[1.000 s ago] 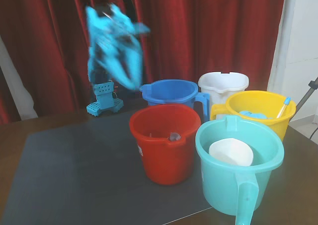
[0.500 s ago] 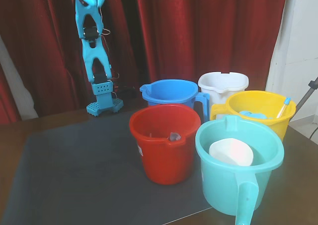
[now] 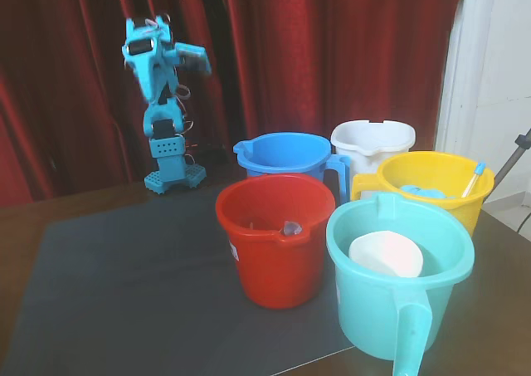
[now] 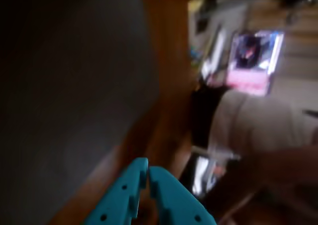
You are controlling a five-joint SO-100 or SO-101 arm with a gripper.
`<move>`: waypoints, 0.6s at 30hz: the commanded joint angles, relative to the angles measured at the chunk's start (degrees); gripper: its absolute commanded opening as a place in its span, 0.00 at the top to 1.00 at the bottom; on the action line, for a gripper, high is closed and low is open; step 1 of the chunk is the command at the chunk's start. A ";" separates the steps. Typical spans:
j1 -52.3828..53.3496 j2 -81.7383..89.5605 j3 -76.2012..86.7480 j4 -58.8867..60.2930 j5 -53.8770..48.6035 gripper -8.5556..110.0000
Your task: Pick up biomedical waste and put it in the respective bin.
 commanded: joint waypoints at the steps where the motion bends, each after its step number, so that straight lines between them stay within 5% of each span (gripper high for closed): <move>1: 0.88 6.94 5.54 -2.99 -2.29 0.93; 18: 0.44 2.90 33.05 -7.29 4.22 0.93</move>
